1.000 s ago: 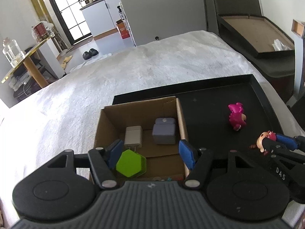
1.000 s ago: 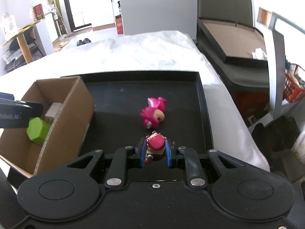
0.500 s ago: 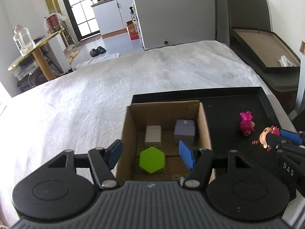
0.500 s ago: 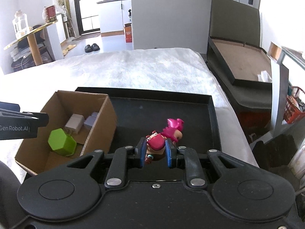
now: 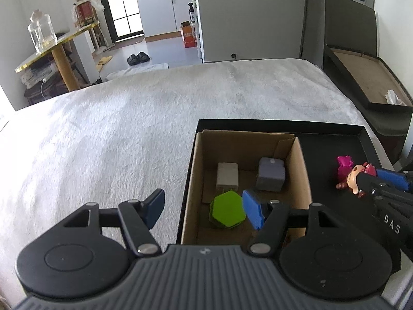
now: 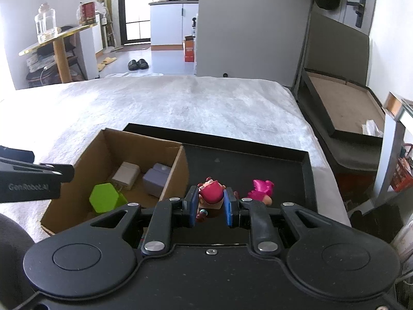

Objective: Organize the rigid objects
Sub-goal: 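Lift the girl doll with the right gripper and carry it over the box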

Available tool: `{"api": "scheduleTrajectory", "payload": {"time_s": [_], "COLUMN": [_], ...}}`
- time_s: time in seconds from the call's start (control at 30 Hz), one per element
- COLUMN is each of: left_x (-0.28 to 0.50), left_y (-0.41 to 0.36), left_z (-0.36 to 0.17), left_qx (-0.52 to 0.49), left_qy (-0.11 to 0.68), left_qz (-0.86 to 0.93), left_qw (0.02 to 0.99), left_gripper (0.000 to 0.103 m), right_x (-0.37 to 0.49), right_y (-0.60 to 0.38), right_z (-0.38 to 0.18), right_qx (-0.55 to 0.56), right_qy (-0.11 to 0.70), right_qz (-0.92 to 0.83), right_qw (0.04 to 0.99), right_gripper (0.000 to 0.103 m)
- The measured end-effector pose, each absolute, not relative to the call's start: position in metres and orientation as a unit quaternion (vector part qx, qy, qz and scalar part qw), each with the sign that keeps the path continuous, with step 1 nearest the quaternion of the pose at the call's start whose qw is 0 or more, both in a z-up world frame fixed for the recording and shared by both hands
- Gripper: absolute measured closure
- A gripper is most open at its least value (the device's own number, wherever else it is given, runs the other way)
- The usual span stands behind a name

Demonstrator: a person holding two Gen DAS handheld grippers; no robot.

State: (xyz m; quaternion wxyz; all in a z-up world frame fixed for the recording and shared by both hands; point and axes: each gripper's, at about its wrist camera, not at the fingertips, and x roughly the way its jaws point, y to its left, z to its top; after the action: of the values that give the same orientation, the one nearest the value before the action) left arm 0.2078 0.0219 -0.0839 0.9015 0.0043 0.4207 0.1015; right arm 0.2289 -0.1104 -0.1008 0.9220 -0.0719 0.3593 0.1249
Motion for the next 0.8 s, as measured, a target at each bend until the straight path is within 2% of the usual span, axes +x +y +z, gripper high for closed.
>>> {"api": "scheduleTrajectory", "payload": {"time_s": [0.53,0.63,0.8], "left_x": [0.211,0.214,0.216], "left_y": [0.055,0.060,0.065], "left_z": [-0.115,-0.124,-0.135], "left_qx": [-0.050,-0.059,-0.071], "left_qy": [0.441,0.449,0.462], "left_qz": [0.095,0.092,0.089], "left_qw": [0.891,0.887,0.880], "left_gripper": [0.042,0.048,0.065], "right_x": [0.239,0.241,0.246], "right_y": [-0.062,-0.054,-0.041], "right_z": [-0.105,-0.106,-0.109], "right_qx": [-0.122,-0.132,-0.143], "right_qy": [0.368,0.368,0.371], "right_qz": [0.151,0.155,0.161], "right_qw": [0.909,0.907,0.903], "right_gripper": [0.082,0.082,0.082]}}
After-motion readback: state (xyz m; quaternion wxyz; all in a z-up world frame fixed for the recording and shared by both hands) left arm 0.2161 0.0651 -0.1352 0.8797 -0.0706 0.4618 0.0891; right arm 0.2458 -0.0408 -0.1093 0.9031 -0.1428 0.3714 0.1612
